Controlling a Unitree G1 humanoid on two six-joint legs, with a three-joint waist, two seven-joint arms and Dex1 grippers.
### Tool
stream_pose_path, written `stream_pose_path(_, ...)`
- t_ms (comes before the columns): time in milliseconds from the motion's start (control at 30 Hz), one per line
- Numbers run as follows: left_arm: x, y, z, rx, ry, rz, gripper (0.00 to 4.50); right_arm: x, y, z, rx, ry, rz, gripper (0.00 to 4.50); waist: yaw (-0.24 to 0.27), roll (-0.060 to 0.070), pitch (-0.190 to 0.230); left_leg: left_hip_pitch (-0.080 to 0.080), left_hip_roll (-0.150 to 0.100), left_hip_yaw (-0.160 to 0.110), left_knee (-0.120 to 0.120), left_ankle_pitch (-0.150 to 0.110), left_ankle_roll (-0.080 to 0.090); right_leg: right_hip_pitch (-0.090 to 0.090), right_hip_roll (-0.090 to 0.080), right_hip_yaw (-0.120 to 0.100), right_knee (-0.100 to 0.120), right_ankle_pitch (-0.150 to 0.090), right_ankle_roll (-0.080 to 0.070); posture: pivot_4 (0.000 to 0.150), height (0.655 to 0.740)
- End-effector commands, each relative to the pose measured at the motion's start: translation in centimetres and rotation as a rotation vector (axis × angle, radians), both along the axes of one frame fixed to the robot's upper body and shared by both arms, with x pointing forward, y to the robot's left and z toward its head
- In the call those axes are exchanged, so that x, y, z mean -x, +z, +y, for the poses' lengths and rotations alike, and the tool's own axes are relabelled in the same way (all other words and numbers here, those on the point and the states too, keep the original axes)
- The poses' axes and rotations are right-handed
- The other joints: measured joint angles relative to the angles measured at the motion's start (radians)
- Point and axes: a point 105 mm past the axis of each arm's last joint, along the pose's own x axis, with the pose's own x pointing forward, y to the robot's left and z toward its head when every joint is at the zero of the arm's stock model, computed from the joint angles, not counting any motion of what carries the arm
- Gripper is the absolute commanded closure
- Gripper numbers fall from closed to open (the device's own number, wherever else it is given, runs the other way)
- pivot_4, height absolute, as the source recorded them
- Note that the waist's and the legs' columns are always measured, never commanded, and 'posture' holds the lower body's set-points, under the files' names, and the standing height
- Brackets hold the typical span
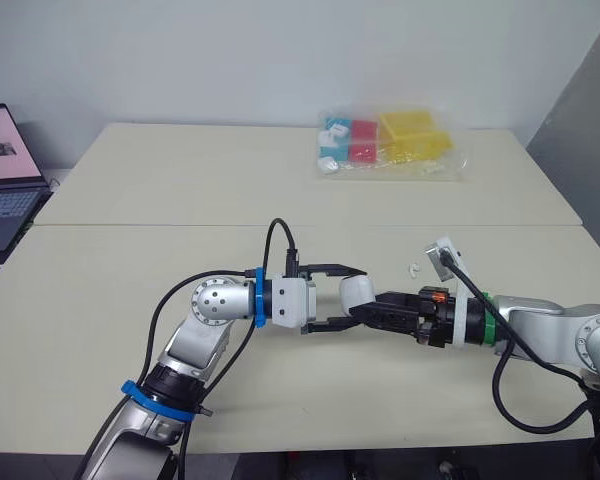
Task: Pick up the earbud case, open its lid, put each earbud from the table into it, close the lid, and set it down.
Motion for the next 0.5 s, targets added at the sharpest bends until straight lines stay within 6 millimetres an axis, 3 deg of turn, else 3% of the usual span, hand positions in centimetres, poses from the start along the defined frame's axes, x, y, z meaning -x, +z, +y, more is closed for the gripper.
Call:
stream_pose_path(33,0.43,1.31,-0.45,0.040,-0.018,-0.031,1.63,-0.11,0.78,0.27,-0.027,0.019,-0.024,0.18,0.000,0.000,0.000,0.000,0.000,0.000,0.000,0.000,0.000,0.000,0.000,0.000,0.000,0.000,0.000,0.150,0.7358)
stream_pose_path(133,0.31,1.59,-0.50,0.042,-0.013,-0.037,1.63,-0.18,0.70,0.30,-0.028,0.023,-0.022,0.93,0.000,0.000,0.000,0.000,0.000,0.000,0.000,0.000,0.000,0.000,0.000,0.000,0.000,0.000,0.000,0.150,0.7358)
stream_pose_path(367,0.37,2.12,-0.60,0.061,-0.012,-0.021,1.63,-0.42,0.55,0.63,-0.035,0.025,-0.026,3.59,0.000,0.000,0.000,-0.004,0.000,0.000,0.000,0.000,0.000,-0.003,0.000,0.000,0.001,0.000,0.000,0.150,0.7358)
stream_pose_path(500,0.61,1.87,-0.80,0.038,-0.031,0.000,1.63,-0.51,0.60,0.65,-0.040,0.023,-0.029,3.74,0.000,0.000,0.000,-0.009,0.000,0.000,0.001,0.000,0.000,-0.008,0.000,0.000,0.001,0.000,0.000,0.150,0.7358)
